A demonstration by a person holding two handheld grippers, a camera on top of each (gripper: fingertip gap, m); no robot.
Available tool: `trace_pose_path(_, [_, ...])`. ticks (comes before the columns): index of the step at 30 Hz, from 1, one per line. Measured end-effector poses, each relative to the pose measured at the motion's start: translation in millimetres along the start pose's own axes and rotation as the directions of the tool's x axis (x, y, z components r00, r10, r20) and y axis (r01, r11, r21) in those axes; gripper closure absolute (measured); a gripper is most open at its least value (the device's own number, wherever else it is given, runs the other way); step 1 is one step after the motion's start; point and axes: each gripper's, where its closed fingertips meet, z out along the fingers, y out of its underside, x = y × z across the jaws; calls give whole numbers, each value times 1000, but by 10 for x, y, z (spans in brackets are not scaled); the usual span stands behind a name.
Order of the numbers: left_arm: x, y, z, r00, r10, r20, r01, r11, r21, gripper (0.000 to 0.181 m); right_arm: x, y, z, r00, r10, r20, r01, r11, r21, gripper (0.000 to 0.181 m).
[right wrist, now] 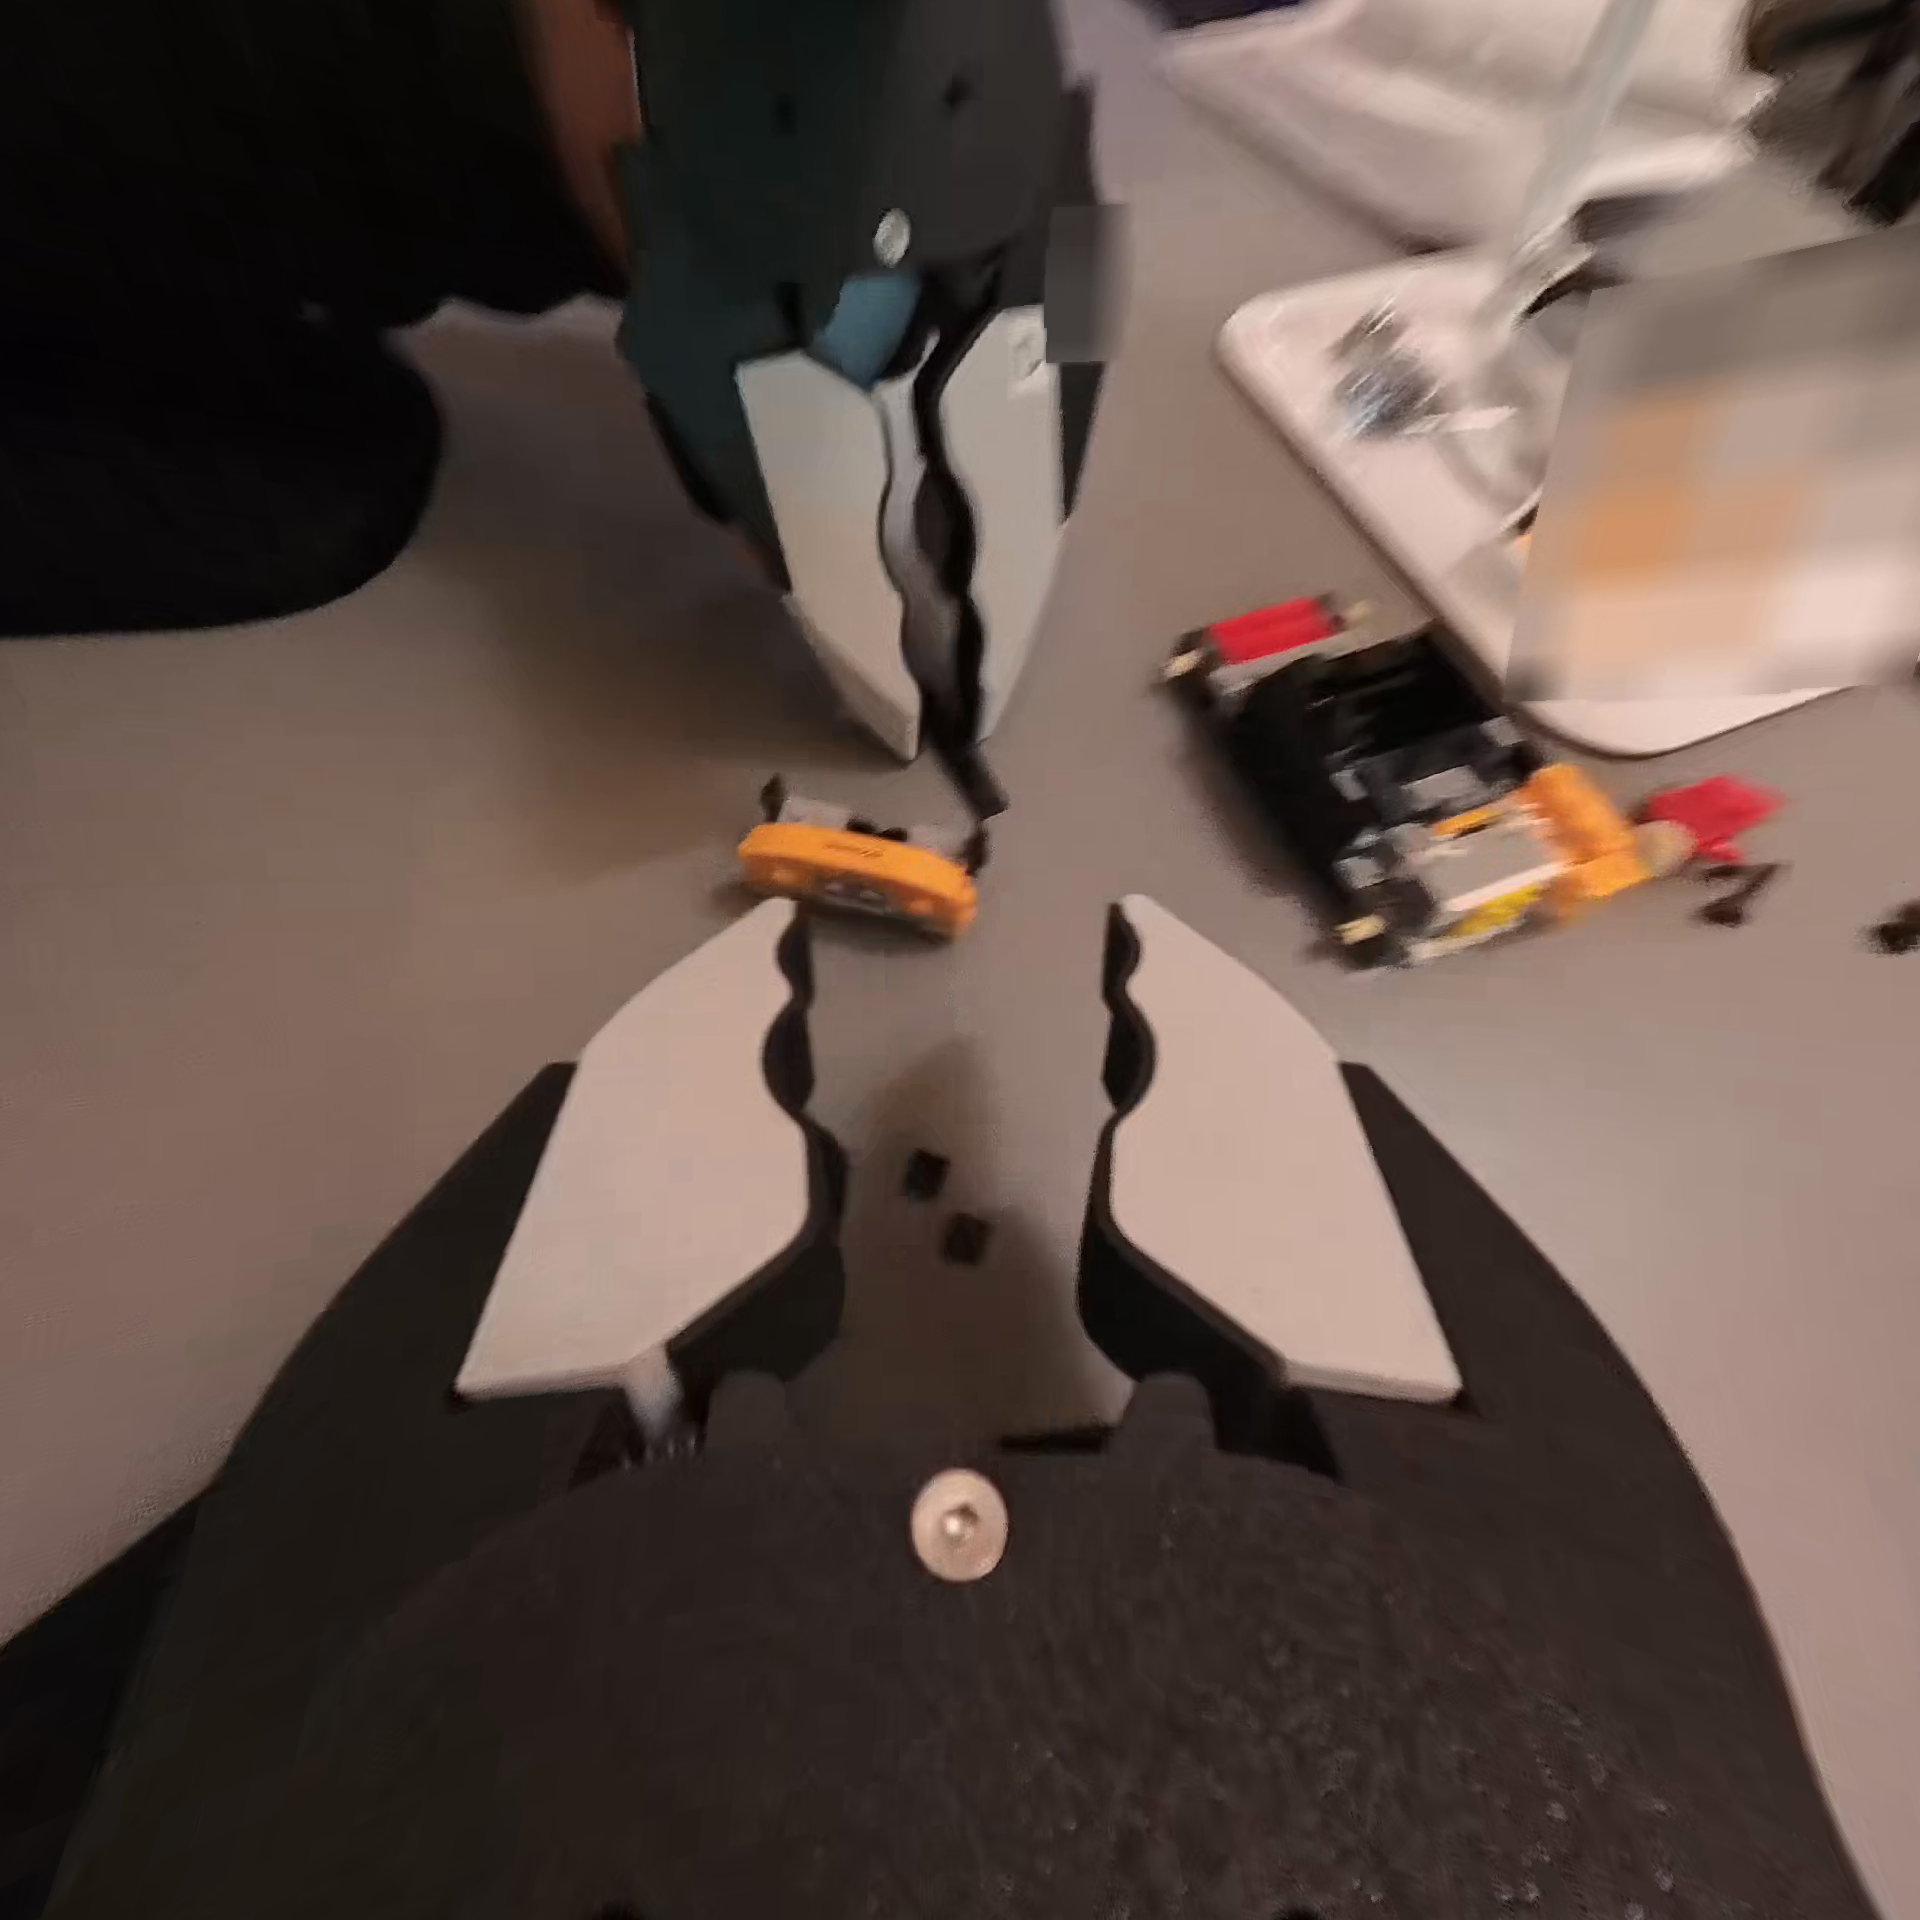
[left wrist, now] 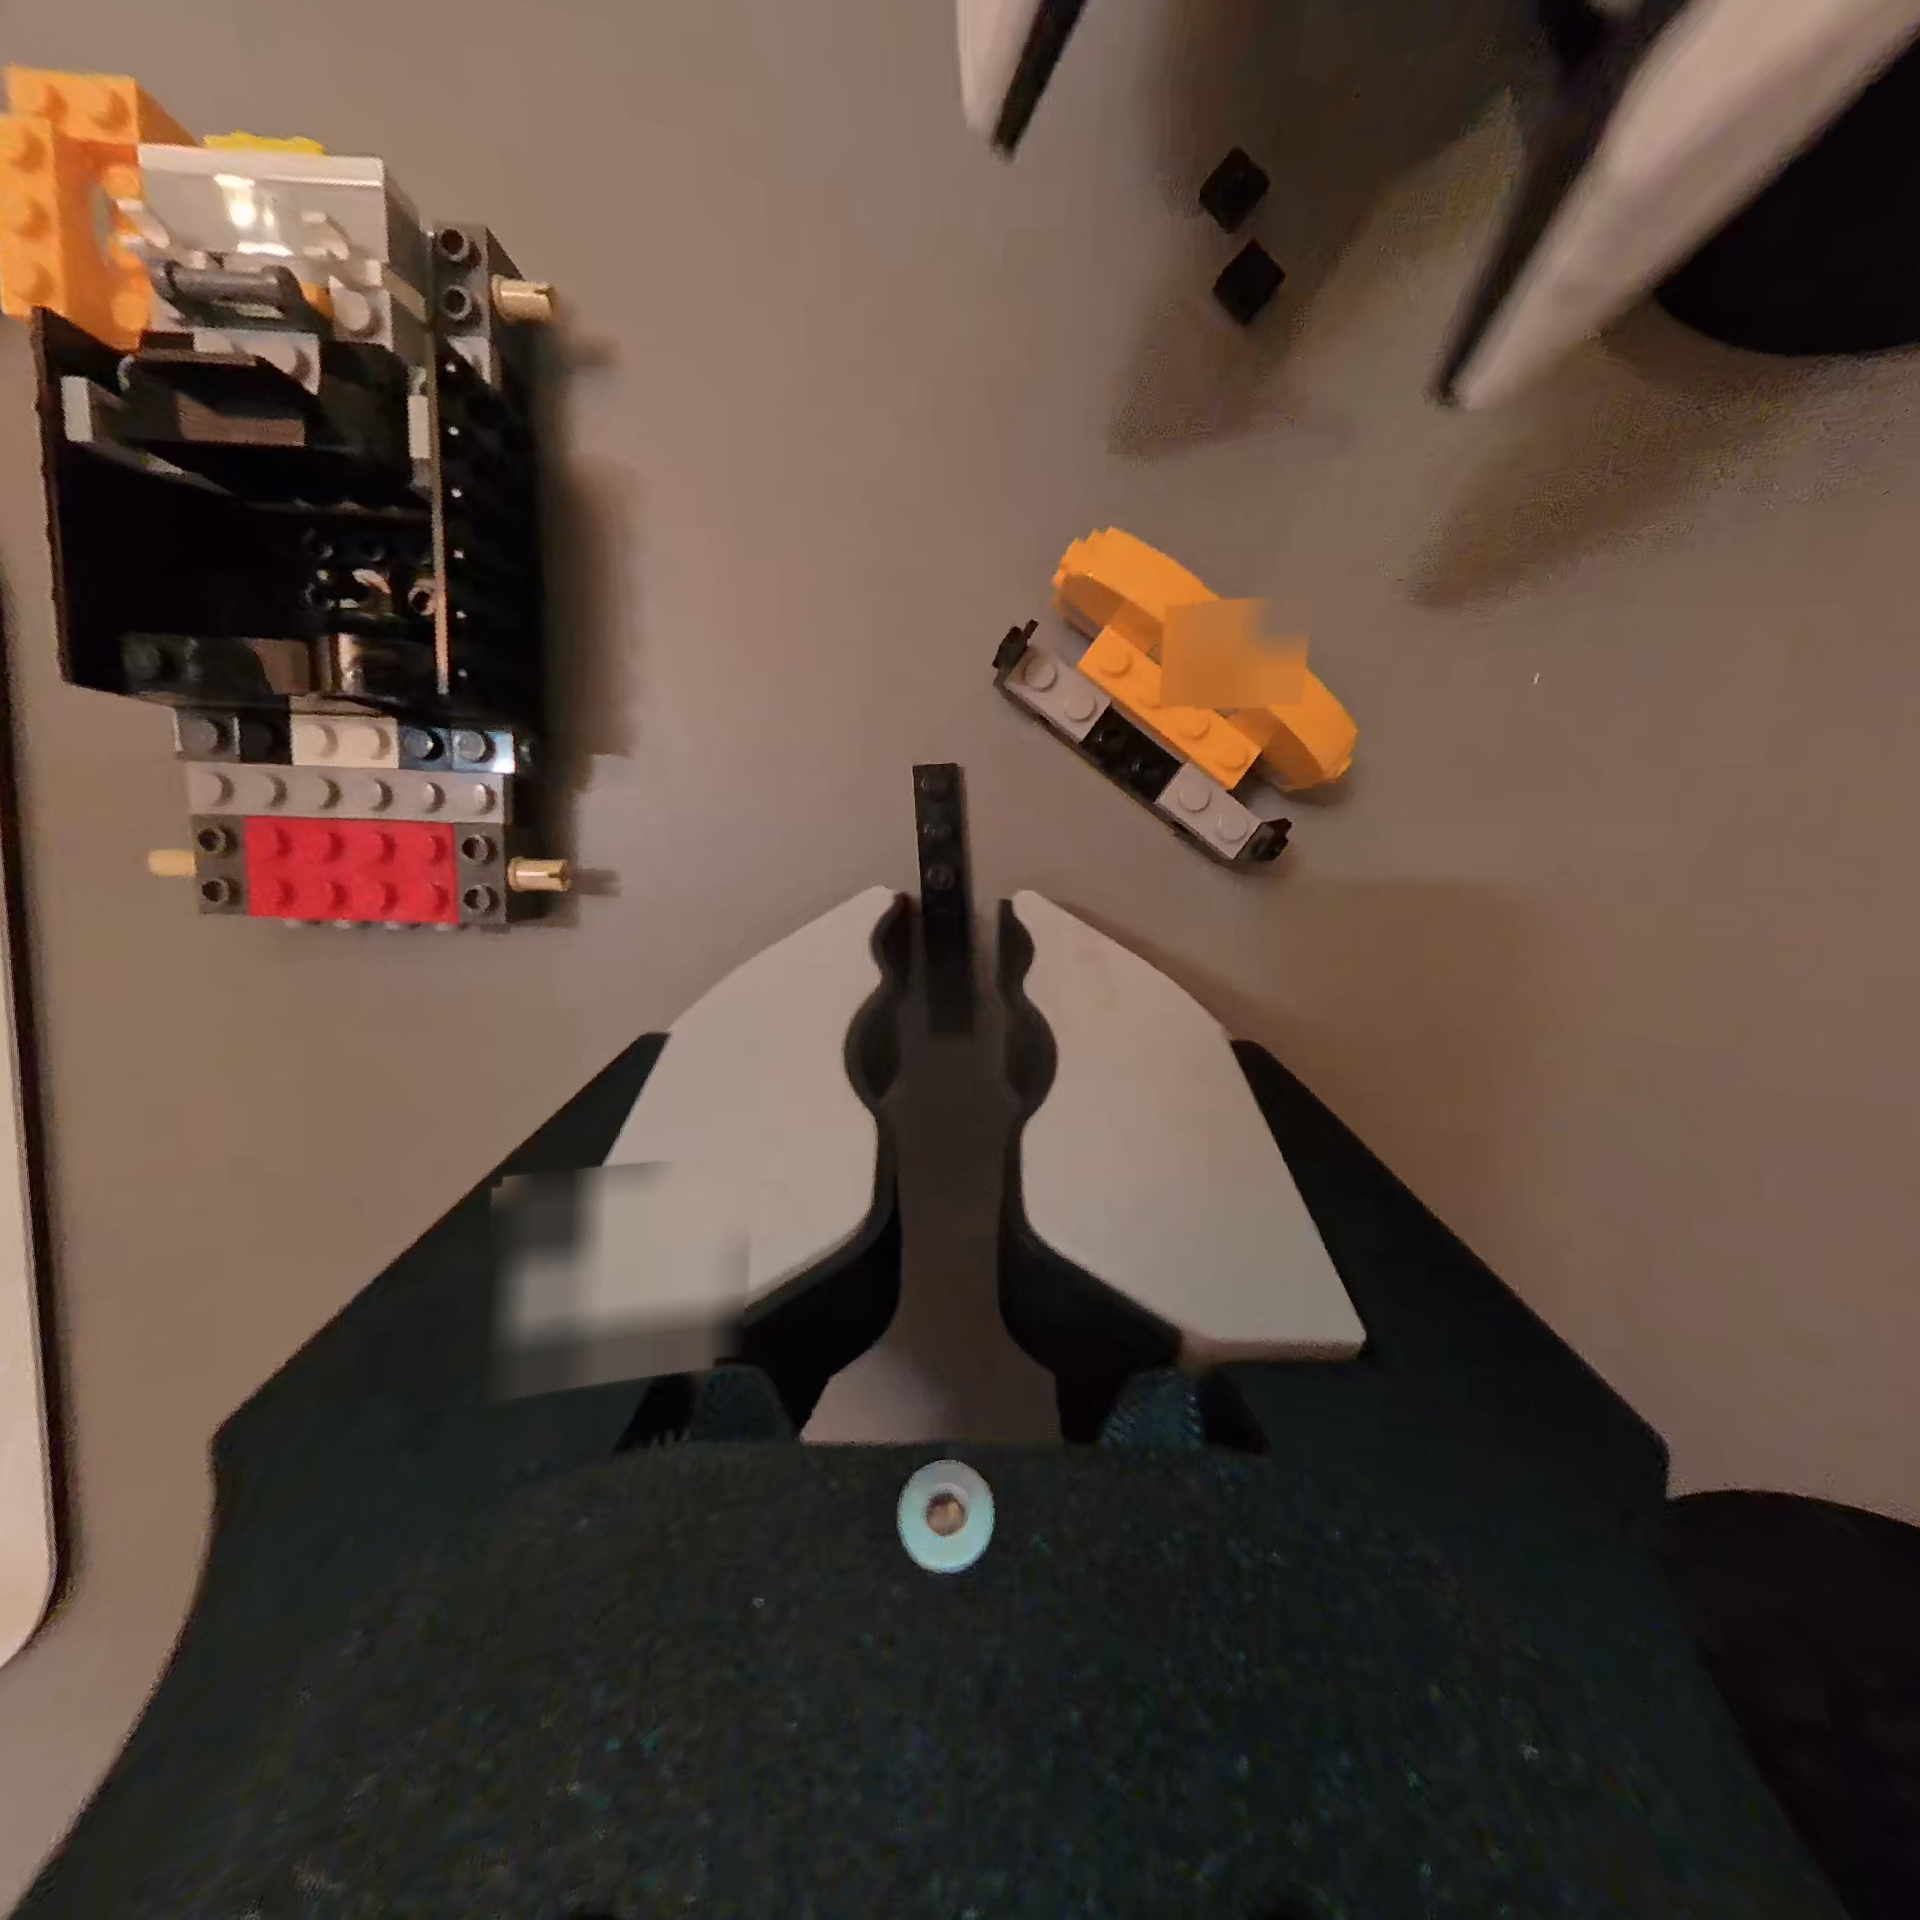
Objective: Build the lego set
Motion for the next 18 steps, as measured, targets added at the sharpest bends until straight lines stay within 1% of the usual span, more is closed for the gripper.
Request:
trace_pose_path(1, [-1,10,-15,1000,-2,9,2,1000,-2,161,-74,40,58,1000,1,26,0,999,-51,117])
trace_pose_path(4, [23,-18,-114,999,-6,31,4,999,38,161,-254,151,235,997,-3,76,17,983,-184,97])
trace_pose_path(6, [28,-18,-182,998,-11,60,7,998,59,162,-277,179,347,997,21,73,-4,973,-232,93])
trace_pose_path(7, [27,-6,-212,997,-14,78,8,998,65,162,-270,182,391,997,30,70,-12,969,-245,95])
trace_pose_path(9, [34,30,-261,994,-26,104,18,997,77,162,-276,193,437,996,11,83,11,964,-266,105])
trace_pose_path(12, [72,87,-316,992,-48,119,35,993,111,163,-374,219,447,990,-30,139,69,958,-278,115])
trace_pose_path(14, [97,122,-330,991,-62,122,45,990,133,164,-511,207,404,976,-77,205,129,958,-257,121])
trace_pose_path(16, [131,147,-331,991,-76,114,59,987,152,164,-631,169,335,960,-118,253,175,961,-216,122])
trace_pose_path(18, [165,160,-324,991,-86,106,67,983,168,165,-601,135,223,962,-118,246,167,968,-188,118])
